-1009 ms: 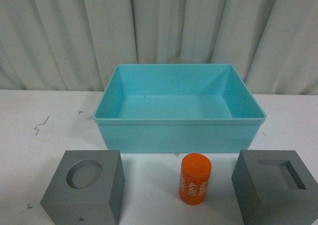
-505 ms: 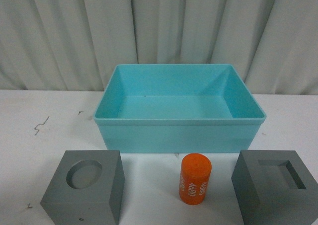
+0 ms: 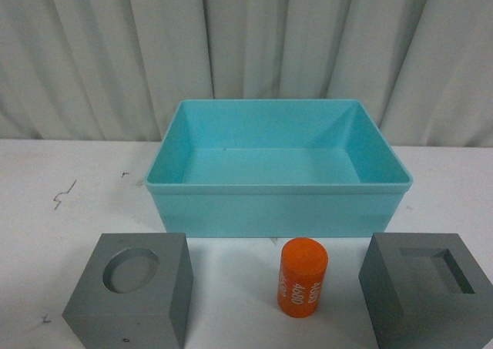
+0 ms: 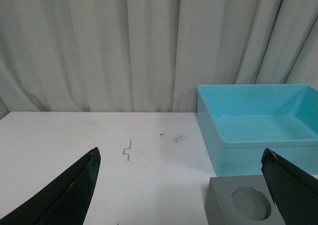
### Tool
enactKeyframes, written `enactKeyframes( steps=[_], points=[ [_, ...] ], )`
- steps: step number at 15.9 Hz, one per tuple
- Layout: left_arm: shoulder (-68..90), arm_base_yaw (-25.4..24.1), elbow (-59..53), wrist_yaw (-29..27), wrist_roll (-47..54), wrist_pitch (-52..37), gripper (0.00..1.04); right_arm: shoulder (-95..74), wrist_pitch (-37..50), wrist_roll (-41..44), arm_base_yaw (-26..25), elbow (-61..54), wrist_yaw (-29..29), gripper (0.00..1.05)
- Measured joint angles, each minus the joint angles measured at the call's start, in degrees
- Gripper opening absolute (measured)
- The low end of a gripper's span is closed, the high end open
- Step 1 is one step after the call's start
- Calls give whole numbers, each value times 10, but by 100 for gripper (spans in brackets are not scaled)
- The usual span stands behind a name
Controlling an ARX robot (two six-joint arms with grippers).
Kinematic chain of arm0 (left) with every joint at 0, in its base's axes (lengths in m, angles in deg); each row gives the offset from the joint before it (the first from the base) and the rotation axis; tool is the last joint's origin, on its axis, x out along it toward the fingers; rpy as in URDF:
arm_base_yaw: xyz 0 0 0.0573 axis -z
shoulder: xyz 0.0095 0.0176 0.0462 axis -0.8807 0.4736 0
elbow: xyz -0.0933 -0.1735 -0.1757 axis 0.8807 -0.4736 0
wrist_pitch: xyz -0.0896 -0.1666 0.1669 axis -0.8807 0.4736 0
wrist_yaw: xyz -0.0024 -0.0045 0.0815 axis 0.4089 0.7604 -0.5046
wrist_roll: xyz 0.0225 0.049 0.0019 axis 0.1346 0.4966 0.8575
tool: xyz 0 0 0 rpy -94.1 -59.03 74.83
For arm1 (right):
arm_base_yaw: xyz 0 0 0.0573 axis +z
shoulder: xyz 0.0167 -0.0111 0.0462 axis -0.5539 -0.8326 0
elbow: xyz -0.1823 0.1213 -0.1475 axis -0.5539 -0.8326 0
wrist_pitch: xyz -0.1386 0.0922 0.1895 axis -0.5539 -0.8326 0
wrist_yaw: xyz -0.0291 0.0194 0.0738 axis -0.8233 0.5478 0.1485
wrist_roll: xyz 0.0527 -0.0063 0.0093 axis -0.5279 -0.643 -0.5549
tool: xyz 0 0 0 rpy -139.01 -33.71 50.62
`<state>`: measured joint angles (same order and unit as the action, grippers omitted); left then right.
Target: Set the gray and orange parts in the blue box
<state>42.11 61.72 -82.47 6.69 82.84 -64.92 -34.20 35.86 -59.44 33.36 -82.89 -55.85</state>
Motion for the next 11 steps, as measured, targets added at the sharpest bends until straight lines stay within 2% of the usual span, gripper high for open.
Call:
enactKeyframes(
  steps=[11],
  points=[
    [0, 0, 0, 0, 0, 0, 98, 0, 0, 0, 0, 0, 0, 98]
  ],
)
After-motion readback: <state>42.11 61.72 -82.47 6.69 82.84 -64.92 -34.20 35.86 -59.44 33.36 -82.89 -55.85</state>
